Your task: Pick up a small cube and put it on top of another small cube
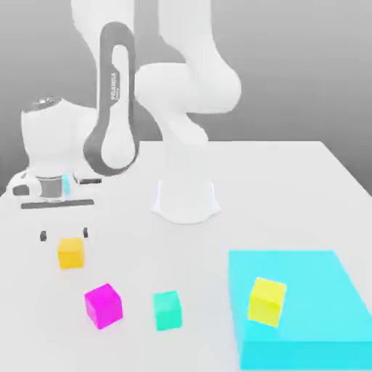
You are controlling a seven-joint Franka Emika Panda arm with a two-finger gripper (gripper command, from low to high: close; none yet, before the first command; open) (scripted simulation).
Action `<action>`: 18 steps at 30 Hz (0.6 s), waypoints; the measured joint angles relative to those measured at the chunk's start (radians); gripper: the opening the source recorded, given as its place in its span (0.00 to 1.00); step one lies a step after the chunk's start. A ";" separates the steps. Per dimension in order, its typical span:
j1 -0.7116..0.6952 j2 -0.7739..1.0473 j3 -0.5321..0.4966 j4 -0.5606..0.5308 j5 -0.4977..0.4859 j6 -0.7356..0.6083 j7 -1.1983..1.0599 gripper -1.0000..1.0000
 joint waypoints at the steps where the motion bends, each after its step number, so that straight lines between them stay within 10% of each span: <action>1: -0.043 0.023 0.055 0.007 0.050 0.015 -0.037 0.50; 5: -0.227 0.108 0.270 0.029 0.173 0.084 -0.130 0.50; 6: -0.262 0.126 0.309 0.032 0.190 0.099 -0.143 0.00; 13: -0.270 0.128 0.317 0.033 0.192 0.099 -0.145 0.00; 18: -0.114 0.032 0.122 0.007 0.031 0.027 -0.024 0.00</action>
